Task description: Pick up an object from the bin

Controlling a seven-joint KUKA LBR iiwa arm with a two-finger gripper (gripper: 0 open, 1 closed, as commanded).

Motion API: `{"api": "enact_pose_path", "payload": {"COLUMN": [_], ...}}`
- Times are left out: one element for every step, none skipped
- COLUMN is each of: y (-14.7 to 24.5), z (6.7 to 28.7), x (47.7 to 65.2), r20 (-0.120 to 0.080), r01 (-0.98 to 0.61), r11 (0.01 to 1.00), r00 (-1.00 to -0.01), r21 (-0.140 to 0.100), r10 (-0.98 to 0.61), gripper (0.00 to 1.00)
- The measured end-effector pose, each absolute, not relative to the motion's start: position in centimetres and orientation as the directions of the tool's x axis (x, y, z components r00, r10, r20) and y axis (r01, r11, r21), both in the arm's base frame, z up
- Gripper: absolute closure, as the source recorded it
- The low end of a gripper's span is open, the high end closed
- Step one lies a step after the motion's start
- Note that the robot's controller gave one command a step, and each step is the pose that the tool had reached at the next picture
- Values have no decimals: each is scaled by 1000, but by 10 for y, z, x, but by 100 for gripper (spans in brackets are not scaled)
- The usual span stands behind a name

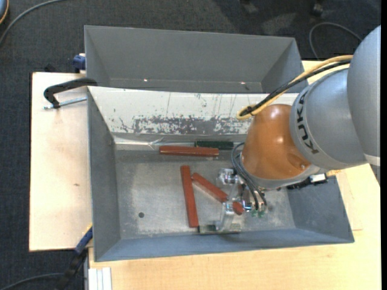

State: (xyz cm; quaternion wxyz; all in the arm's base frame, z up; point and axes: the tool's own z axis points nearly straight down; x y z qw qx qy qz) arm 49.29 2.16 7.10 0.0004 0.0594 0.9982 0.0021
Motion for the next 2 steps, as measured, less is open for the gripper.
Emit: {"api": "enact_pose_path", "payload": {"y": [17, 3], "z": [71, 227], "x": [494, 557], "r20": [-1, -16], "r01": [124, 102], "r11": [992, 995], "r00": [-992, -995], "r21": [1, 3], "r10": [124, 102], "gripper": [100, 100]}}
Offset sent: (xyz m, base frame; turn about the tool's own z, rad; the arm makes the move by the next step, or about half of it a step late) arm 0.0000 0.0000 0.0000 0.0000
